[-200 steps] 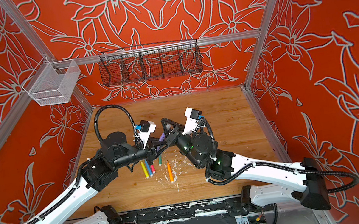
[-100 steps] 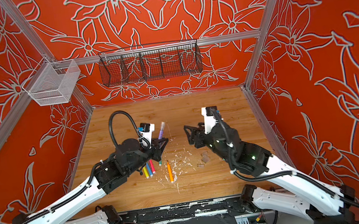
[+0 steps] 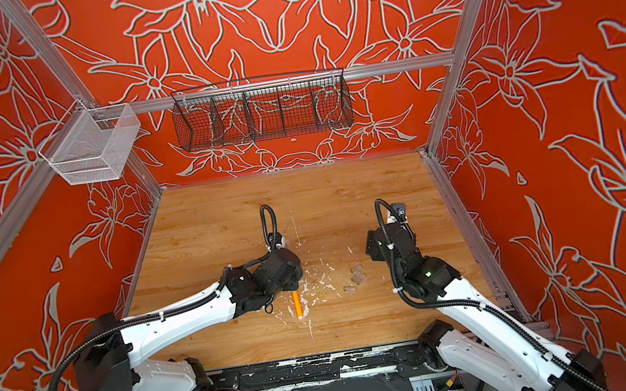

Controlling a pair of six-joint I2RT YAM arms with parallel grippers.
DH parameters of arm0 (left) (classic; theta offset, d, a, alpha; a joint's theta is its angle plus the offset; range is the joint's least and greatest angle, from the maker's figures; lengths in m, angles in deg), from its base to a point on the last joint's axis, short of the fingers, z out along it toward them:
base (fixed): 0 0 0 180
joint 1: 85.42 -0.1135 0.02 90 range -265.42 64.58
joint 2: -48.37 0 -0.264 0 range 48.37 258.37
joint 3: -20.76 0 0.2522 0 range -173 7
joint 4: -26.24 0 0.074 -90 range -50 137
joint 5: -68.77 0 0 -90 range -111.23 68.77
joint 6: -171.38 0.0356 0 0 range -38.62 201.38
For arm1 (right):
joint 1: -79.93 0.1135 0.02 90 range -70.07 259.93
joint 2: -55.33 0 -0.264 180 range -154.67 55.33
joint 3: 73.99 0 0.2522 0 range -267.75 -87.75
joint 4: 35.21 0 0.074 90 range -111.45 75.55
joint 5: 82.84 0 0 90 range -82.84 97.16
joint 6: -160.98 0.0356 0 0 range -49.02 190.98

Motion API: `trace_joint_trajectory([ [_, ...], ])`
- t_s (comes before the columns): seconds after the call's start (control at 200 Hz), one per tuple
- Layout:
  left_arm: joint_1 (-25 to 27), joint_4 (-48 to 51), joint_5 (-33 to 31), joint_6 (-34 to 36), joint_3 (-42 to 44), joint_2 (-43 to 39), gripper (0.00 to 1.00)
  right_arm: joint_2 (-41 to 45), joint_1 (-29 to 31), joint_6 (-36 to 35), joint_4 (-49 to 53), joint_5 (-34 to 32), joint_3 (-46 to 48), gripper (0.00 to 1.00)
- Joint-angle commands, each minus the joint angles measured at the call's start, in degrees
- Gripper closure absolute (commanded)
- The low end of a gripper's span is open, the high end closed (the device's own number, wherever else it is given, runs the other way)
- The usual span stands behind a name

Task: Insert the pens into the pen caps
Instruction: 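Release the capped purple marker by the green marker while the right arm withdraws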

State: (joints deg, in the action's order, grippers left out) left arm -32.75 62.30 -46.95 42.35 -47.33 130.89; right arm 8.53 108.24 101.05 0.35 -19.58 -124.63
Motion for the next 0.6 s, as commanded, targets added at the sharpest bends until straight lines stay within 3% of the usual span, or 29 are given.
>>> trace_joint_trajectory([
  [0.0, -3.6, 4.4, -4.2, -2.7, -0.5, 2.8, 1.0, -0.2, -3.0, -0.7, -3.5, -4.4, 2.6, 0.21],
  [0.18, -7.6, 3.0, -3.0, -3.4, 1.3, 5.2, 1.0, -3.5, -6.4, 0.0, -8.1, -8.8, 7.0, 0.21],
  [0.41, -10.5, 0.0, 0.7, -2.2, 2.0, 9.5, 1.0, -9.4, -7.3, 1.6, -9.8, -8.7, 6.9, 0.25],
  [0.591, -11.3, 0.1, 0.8, -2.5, 0.9, 13.4, 1.0, -7.7, -7.3, 1.4, -10.0, -7.4, 8.3, 0.25],
])
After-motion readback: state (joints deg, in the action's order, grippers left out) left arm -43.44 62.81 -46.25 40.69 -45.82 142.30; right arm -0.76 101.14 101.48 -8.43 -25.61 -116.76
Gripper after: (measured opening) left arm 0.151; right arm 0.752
